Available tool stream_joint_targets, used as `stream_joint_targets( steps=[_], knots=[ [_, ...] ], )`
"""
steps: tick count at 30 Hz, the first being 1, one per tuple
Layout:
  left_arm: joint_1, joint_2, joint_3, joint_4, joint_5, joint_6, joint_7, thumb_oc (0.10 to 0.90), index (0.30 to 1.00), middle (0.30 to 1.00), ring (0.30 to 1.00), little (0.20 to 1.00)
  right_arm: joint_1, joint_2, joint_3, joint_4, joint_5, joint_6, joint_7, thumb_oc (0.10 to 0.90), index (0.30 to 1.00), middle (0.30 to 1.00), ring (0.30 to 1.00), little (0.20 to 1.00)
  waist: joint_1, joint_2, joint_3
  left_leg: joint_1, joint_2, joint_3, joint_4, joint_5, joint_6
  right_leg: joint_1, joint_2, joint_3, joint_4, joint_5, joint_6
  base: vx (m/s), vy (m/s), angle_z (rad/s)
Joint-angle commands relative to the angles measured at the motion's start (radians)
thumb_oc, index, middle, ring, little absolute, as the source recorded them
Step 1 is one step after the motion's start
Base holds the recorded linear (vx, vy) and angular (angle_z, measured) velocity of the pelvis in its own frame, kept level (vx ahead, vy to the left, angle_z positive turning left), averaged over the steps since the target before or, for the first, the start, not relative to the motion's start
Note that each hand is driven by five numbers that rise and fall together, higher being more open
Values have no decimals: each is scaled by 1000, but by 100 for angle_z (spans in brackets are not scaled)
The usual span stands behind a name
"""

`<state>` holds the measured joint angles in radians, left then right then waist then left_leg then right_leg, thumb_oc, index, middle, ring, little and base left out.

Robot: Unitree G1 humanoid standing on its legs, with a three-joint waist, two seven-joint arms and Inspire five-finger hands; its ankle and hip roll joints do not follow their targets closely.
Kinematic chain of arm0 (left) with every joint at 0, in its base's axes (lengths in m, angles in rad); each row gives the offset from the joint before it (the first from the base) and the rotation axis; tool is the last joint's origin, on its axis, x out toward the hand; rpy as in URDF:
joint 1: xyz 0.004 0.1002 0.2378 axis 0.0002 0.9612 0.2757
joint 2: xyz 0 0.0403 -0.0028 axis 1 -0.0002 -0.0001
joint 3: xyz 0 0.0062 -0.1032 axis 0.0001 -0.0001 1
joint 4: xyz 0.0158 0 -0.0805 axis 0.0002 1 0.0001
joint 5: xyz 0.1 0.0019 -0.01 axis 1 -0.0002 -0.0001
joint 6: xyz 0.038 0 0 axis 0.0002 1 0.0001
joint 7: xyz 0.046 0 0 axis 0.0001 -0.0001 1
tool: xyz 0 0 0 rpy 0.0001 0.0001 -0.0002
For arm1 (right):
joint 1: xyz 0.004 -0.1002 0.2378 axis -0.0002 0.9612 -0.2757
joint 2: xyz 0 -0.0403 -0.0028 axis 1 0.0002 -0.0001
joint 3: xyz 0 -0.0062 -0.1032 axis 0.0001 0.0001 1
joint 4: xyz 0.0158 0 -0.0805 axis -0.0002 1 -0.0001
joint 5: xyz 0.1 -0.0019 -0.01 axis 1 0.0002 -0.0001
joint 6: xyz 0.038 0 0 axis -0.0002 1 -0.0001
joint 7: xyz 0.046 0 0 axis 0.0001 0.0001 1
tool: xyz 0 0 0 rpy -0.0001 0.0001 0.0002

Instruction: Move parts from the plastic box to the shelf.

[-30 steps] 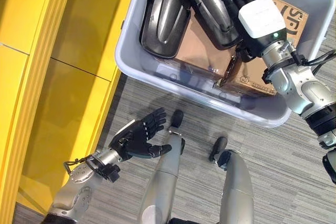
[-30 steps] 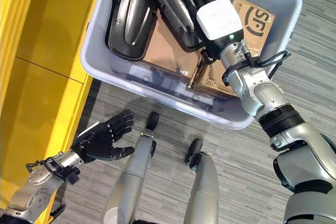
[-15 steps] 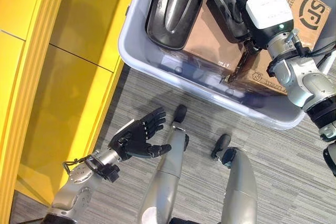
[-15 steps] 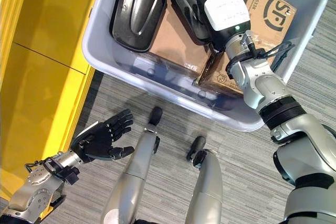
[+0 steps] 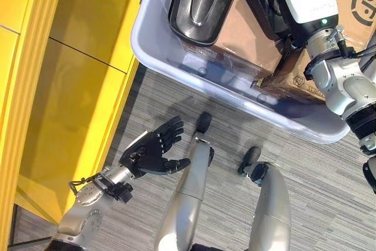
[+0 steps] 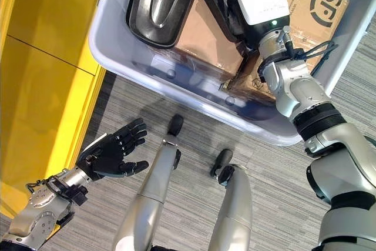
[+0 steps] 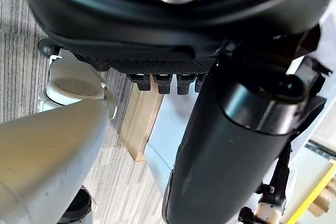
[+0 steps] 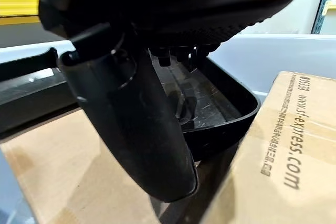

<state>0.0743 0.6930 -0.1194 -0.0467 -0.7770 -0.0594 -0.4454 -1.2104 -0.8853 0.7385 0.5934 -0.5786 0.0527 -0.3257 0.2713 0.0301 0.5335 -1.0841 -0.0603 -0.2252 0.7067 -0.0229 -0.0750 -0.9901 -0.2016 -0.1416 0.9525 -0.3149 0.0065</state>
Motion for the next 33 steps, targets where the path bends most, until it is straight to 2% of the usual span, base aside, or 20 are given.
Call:
stream_joint_targets(
  steps=[1, 11, 15, 17, 30, 33],
  knots=[
    [24, 2, 14, -76, -26, -91, -11, 900, 1000, 1000, 1000, 1000, -133, -62, 59, 34, 44, 21, -62, 900, 1000, 1000, 1000, 1000, 14, 89, -14, 31, -37, 75, -42, -91, 123, 26, 99, 1, 84, -71, -86, 0, 0, 0],
    [16, 3, 27, -65, -30, -130, 41, 900, 1000, 1000, 1000, 1000, -139, -70, 77, 33, 44, 27, -67, 900, 1000, 1000, 1000, 1000, 10, 108, -14, -44, -47, 83, 8, -101, 122, -48, 98, 12, 144, -93, -92, 0, 0, 0],
    [17, 6, 31, -58, 8, -155, 53, 900, 1000, 1000, 1000, 1000, -140, -67, 82, 39, 38, 31, -78, 900, 1000, 1000, 1000, 1000, 11, 115, -14, -64, -49, 85, 22, -102, 120, -69, 99, 14, 162, -100, -96, -16, -5, 5],
    [16, 5, 30, -55, -33, -160, 66, 900, 1000, 1000, 1000, 1000, -142, -68, 86, 40, 42, 31, -78, 900, 1000, 1000, 1000, 1000, 10, 117, -14, -75, -51, 85, 26, -101, 119, -82, 102, 17, 167, -104, -97, 0, 0, 0],
    [5, -1, 19, -37, -35, -165, 23, 900, 1000, 1000, 1000, 1000, -146, -53, 108, 46, 73, 22, -45, 900, 1000, 1000, 1000, 1000, 6, 123, -14, -84, -43, 86, 12, -94, 114, -96, 106, 20, 147, -102, -100, 0, 0, 0],
    [2, 3, 13, -39, -41, -166, 21, 900, 1000, 1000, 1000, 1000, -154, -51, 113, 51, 67, 2, -51, 900, 1000, 1000, 1000, 1000, 6, 124, -14, -84, -40, 85, 6, -91, 114, -94, 105, 20, 139, -99, -98, 0, 0, 0]
  ],
)
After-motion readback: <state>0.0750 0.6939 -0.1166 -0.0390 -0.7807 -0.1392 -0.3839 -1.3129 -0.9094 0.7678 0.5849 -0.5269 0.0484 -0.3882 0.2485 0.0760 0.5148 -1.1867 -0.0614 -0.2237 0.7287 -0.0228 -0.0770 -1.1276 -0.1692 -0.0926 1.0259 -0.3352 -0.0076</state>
